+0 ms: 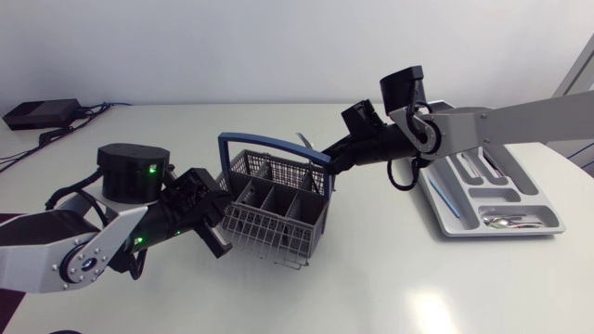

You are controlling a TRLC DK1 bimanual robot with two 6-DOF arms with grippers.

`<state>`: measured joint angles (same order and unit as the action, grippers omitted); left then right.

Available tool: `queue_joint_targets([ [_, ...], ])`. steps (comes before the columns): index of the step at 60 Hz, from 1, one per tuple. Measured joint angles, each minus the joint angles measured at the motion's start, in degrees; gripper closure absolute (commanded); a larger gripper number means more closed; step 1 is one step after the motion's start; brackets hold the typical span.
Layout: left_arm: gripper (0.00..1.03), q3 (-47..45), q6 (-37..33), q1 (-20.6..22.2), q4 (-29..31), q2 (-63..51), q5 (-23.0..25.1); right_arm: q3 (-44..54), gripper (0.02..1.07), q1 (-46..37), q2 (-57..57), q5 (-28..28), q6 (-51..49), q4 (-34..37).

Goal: Unload the cutlery basket into the drawer organizer.

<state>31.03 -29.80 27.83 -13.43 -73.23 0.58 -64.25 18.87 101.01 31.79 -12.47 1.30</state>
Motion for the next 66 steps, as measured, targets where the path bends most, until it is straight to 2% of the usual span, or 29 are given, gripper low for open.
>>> queue_joint_targets([
  [13,0.91,0.42,-0.07,0.0,-0.7,-1.07,-0.7,-1.29,0.72,-1.66,0.17,1.86,-1.29,1.95],
  [22,0.91,0.52,-0.39,-0.09,-3.48,-2.99,-1.81,0.59,0.72,-1.33,-0.9,2.12,-2.08,3.13],
  [32,0.91,1.14,-1.6,-1.79,-8.13,-6.54,-2.01,6.82,0.72,1.22,-7.23,0.92,-2.36,5.09],
  [40,0.91,1.99,-2.58,-3.17,-9.4,-8.31,-2.58,9.46,0.72,4.74,-12.68,-0.87,-2.27,6.73],
  [51,0.91,3.45,-3.69,-4.81,-9.44,-9.92,-2.58,11.58,0.72,9.46,-17.18,-5.18,-1.07,8.35],
  [59,0.91,3.48,-3.72,-5.35,-8.39,-9.16,-2.58,12.24,0.72,8.15,-17.81,-6.62,-0.11,7.93],
  [66,0.82,2.64,-3.72,-5.88,-4.09,-5.09,-2.8,12.63,0.66,6.43,-17.38,-8.22,0.42,6.69],
])
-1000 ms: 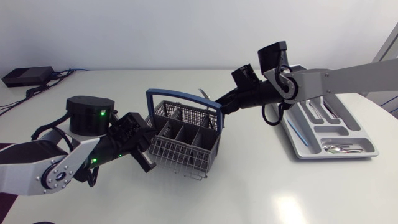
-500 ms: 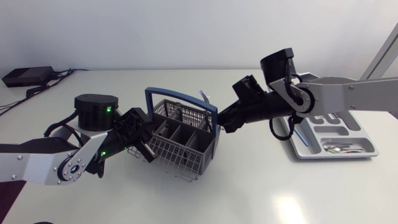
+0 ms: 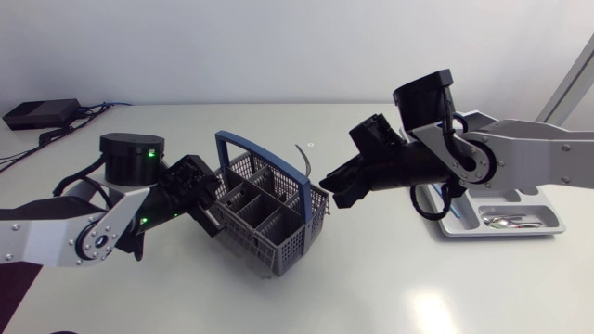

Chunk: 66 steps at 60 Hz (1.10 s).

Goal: Unload the cutlery basket into the drawer organizer.

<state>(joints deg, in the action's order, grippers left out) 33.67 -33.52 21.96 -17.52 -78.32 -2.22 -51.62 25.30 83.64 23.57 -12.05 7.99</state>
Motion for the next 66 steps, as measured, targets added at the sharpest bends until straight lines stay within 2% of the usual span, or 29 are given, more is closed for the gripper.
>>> queue_joint_targets([
  [9,0.74,-0.79,0.07,0.26,5.16,6.12,-0.04,-0.11,0.64,0.24,2.56,-1.4,0.11,-1.79],
  [22,0.74,-0.81,0.76,2.93,8.5,9.9,-0.2,-3.1,0.64,0.85,7.72,-3.37,1.4,-3.45],
  [52,0.74,-0.85,3.08,5.88,10.49,10.47,-0.02,-10.51,0.65,1.03,13.59,-4.17,3.32,-3.91],
  [61,0.74,-0.85,3.74,5.88,11.32,10.47,0.76,-11.19,0.87,1.75,14.67,-5.03,3.56,-3.93],
  [66,0.74,-0.85,3.78,5.88,11.76,10.47,1.38,-11.76,0.95,2.03,15.19,-5.03,3.58,-3.93],
])
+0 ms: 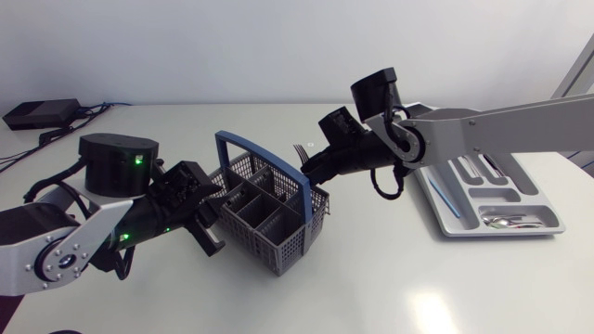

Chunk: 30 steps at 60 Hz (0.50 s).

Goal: Unload the cutlery basket into the drawer organizer.

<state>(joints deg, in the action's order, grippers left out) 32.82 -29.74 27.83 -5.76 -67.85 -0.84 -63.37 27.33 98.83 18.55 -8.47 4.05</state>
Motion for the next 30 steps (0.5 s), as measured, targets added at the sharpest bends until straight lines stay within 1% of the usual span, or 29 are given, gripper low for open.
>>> queue_joint_targets([
  [8,0.74,0.02,0.39,0.0,2.16,0.0,2.25,-0.35,0.98,0.07,0.31,0.26,0.61,-0.02],
  [13,0.74,0.07,0.85,-0.02,3.67,0.0,3.91,-0.35,1.02,0.07,0.31,1.07,0.83,0.0],
  [24,0.74,1.73,1.66,-1.88,9.4,0.0,10.14,-0.31,1.02,0.07,0.17,2.27,2.01,0.0],
  [30,0.74,2.38,1.68,-2.43,11.1,0.55,11.58,-0.13,1.02,0.04,-0.39,3.3,2.08,0.0],
])
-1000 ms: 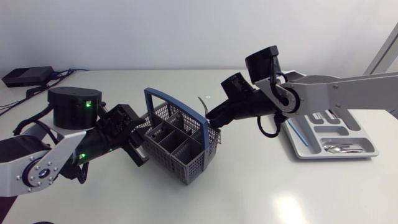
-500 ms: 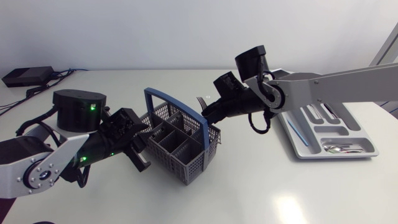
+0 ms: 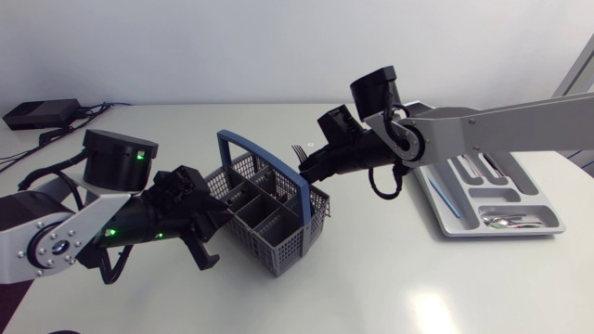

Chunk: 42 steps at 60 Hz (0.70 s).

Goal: Unload the cutlery basket into the drawer organizer.

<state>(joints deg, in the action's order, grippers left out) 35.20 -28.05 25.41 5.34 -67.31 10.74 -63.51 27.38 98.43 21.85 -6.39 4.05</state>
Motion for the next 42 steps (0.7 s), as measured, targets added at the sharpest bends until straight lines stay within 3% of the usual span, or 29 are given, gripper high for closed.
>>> queue_joint_targets([
  [22,0.74,0.55,0.63,-0.02,1.27,0.96,0.87,3.39,1.02,-0.39,-8.59,2.62,-0.04,0.26],
  [42,0.74,0.55,1.03,-0.02,1.22,0.96,1.01,9.01,1.02,-6.45,-22.1,11.65,1.27,-3.17],
])
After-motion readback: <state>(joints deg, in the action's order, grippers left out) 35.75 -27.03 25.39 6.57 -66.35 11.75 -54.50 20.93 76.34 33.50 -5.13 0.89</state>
